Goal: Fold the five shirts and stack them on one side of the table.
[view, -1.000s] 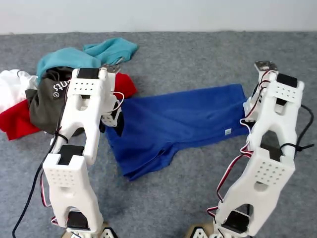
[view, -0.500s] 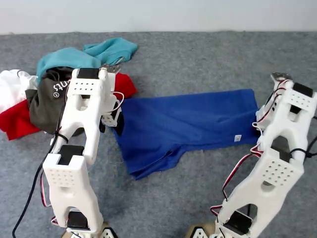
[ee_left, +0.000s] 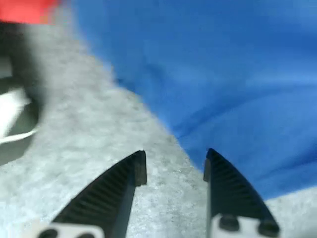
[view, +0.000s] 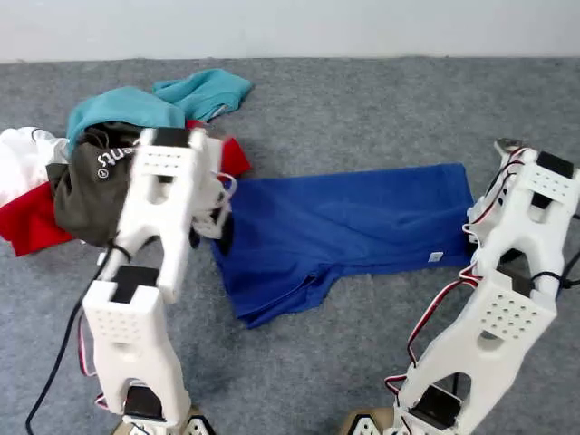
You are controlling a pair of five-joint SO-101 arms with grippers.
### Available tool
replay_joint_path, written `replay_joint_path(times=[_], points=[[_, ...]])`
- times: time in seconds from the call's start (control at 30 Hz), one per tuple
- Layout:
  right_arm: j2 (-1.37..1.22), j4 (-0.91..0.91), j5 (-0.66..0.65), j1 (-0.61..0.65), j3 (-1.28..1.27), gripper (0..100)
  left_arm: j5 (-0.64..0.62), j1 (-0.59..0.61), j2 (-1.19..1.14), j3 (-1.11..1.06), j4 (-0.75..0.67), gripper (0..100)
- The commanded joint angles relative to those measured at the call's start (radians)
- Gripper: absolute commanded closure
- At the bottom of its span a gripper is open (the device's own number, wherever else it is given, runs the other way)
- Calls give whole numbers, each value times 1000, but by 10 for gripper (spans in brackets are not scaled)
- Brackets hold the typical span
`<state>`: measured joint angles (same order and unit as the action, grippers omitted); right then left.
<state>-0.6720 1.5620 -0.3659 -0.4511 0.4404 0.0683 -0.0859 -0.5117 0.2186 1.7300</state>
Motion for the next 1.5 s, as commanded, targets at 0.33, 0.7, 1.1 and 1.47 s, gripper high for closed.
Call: replay_joint_path(times=[0.33,0.7,1.1,1.47], points=[[280,223,-71,5,20,772,123,-253,64,-59,26,800],[93,-54,72,12,18,772,124,-316,64,-91,26,801],[-5,-125,95,88,18,772,124,-448,64,-136,26,801],[-88,-133,91,85,20,777,124,-552,64,-147,26,801]])
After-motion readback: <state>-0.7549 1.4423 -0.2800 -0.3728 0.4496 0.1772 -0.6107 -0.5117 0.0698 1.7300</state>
